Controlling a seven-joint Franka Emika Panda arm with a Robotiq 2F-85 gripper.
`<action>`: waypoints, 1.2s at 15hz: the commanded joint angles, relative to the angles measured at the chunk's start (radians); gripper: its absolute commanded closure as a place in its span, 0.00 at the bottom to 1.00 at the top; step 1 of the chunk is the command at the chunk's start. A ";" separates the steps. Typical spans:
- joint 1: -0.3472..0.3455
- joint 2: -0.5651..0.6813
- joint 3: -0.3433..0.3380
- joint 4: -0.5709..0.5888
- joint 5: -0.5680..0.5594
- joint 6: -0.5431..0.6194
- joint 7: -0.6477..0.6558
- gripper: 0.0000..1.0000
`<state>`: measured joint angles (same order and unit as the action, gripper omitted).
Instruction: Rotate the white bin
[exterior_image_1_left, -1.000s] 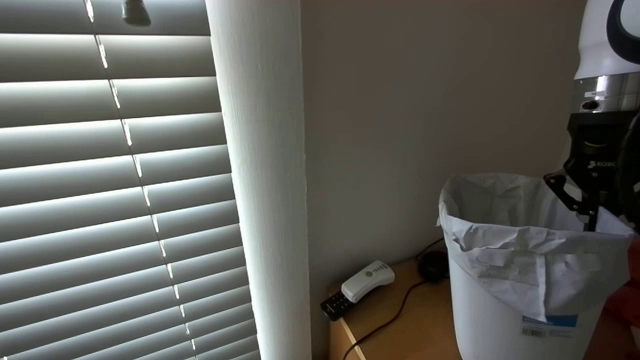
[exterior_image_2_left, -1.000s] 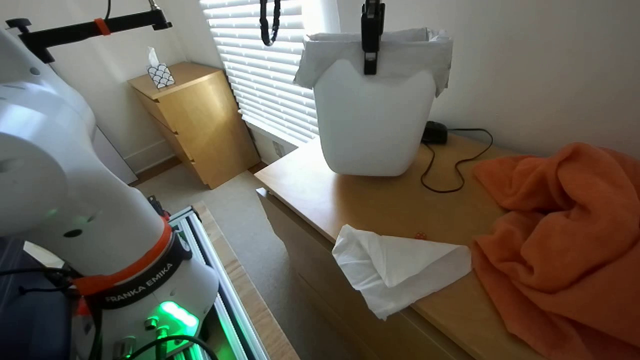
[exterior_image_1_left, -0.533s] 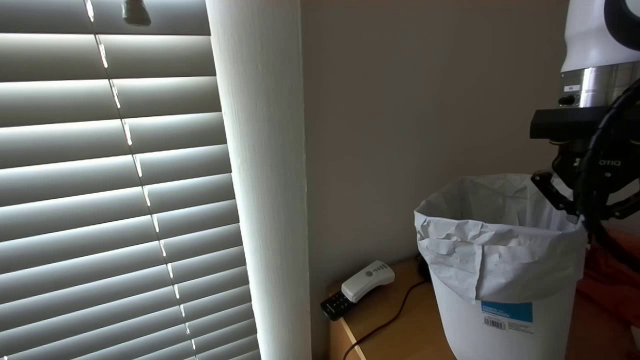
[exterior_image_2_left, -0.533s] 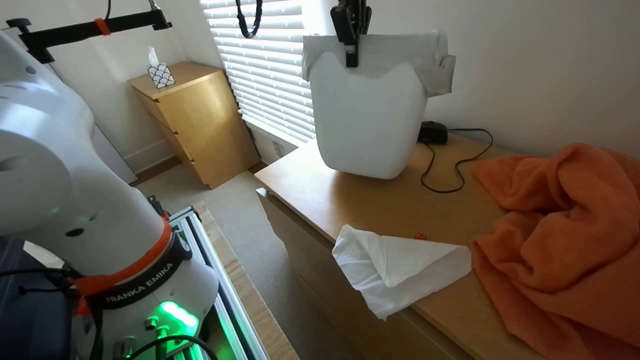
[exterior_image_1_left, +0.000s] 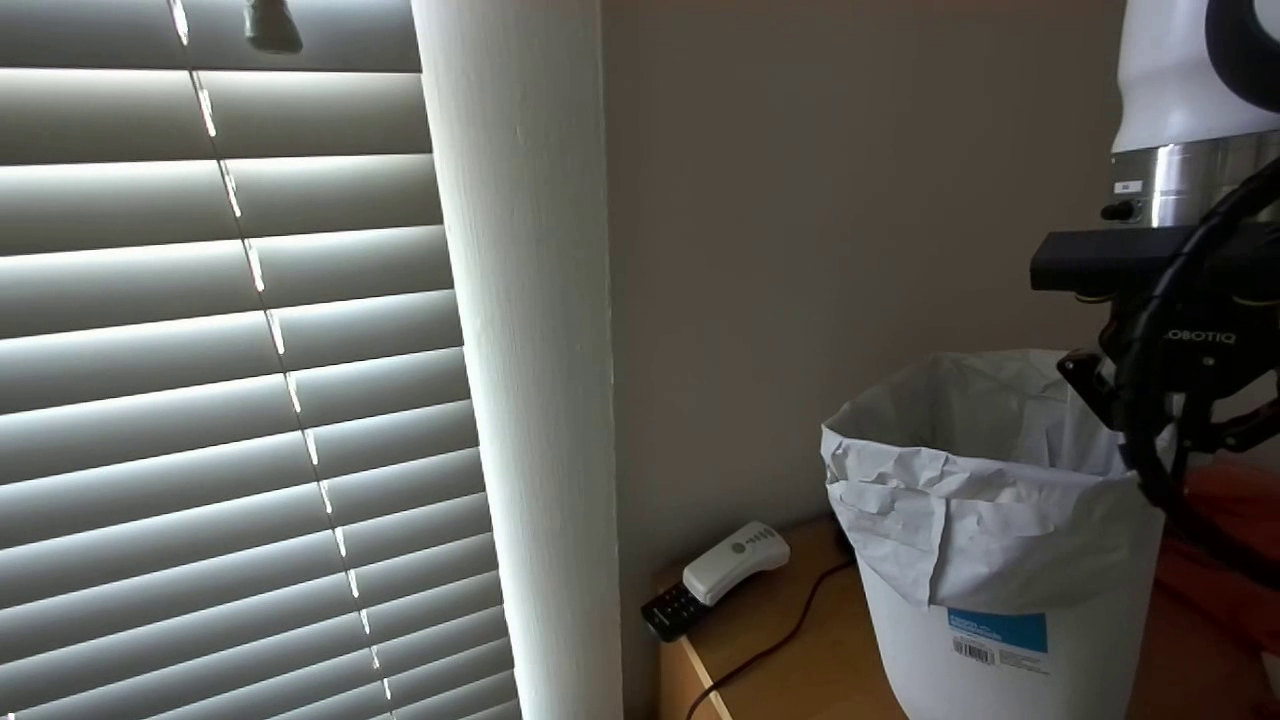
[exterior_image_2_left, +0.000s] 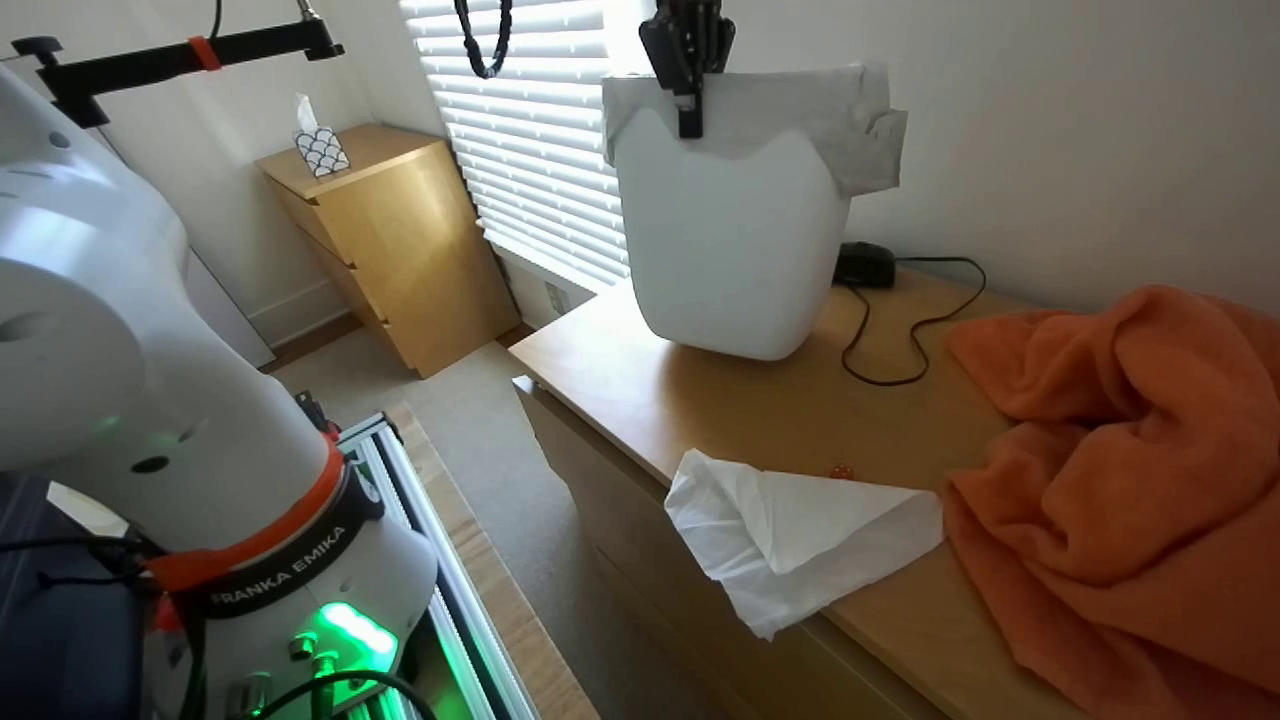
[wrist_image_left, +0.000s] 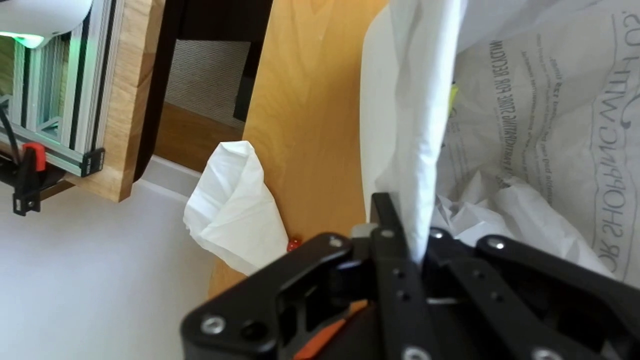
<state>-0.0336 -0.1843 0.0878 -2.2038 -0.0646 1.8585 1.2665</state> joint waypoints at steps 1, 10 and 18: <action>-0.002 -0.002 -0.005 -0.005 -0.020 0.004 0.066 0.99; 0.018 -0.023 0.019 -0.039 -0.034 0.010 0.253 0.99; 0.035 -0.017 0.024 -0.043 -0.052 -0.012 0.236 0.43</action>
<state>-0.0086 -0.1827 0.1118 -2.2266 -0.1078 1.8590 1.4893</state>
